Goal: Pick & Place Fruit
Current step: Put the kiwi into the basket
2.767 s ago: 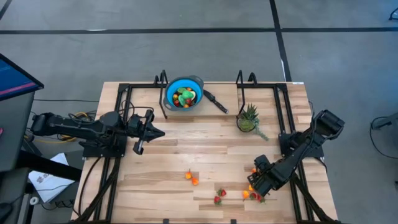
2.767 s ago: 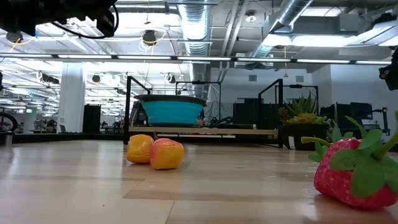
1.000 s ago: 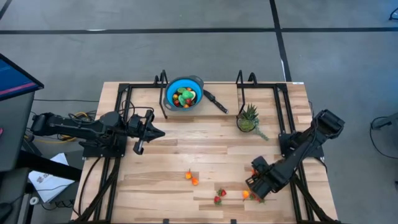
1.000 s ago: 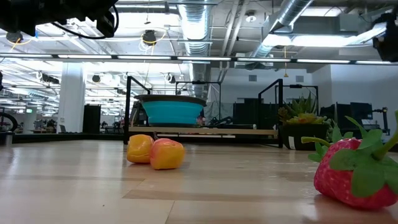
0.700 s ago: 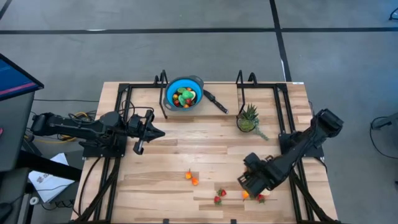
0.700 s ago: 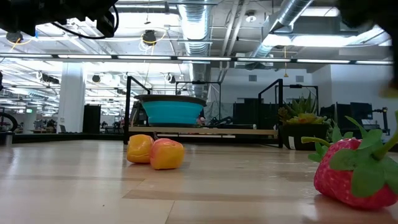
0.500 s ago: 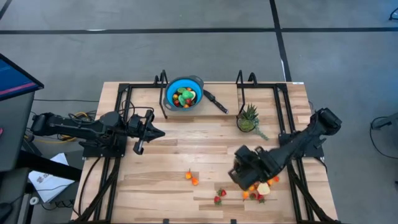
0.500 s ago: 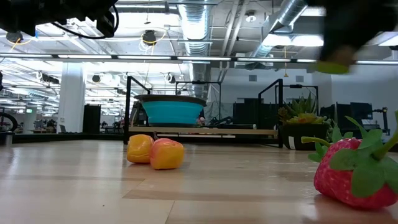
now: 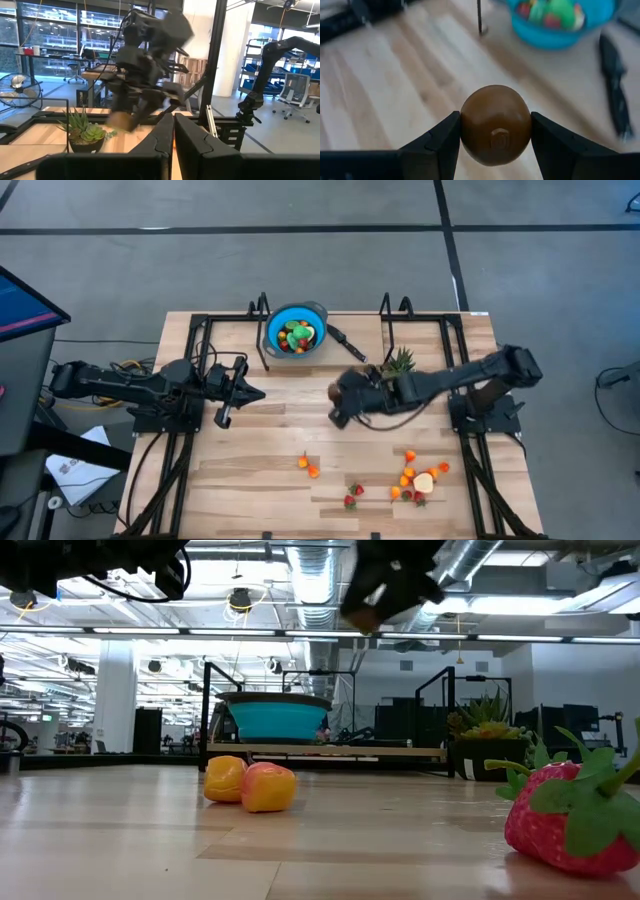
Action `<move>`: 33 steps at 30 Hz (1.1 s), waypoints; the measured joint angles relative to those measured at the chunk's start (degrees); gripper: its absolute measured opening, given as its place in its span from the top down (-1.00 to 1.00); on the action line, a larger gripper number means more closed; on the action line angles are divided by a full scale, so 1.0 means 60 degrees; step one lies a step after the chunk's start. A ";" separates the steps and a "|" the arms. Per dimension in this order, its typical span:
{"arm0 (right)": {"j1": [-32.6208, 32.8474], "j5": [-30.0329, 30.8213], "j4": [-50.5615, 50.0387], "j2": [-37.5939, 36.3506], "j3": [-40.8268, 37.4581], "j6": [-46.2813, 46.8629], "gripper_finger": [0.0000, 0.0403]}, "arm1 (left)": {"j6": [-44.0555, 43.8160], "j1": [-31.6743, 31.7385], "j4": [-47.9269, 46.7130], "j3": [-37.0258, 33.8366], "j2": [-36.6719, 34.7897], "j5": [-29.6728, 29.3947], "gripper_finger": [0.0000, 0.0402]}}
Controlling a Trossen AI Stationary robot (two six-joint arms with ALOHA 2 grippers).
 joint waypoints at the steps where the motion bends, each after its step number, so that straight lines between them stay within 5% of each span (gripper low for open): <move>1: -0.0232 0.0002 0.0342 0.0000 0.0000 -0.0375 0.03 | 0.0000 -0.0002 0.0000 0.0000 0.0000 0.0001 0.96; 15: -0.2508 -0.0240 0.3807 0.0062 0.0002 -0.3668 0.02 | 0.0000 -0.0004 0.0003 0.0000 -0.0001 0.0001 0.96; 24: -0.3269 -0.0545 0.5730 0.1569 0.0109 -0.4375 0.03 | 0.0000 0.0014 0.0017 0.0003 0.0007 0.0002 0.96; 33: -0.4081 -0.0565 0.5756 0.2972 0.1026 -0.4429 0.00 | 0.0000 0.0033 -0.0010 -0.0004 0.0125 0.0000 0.96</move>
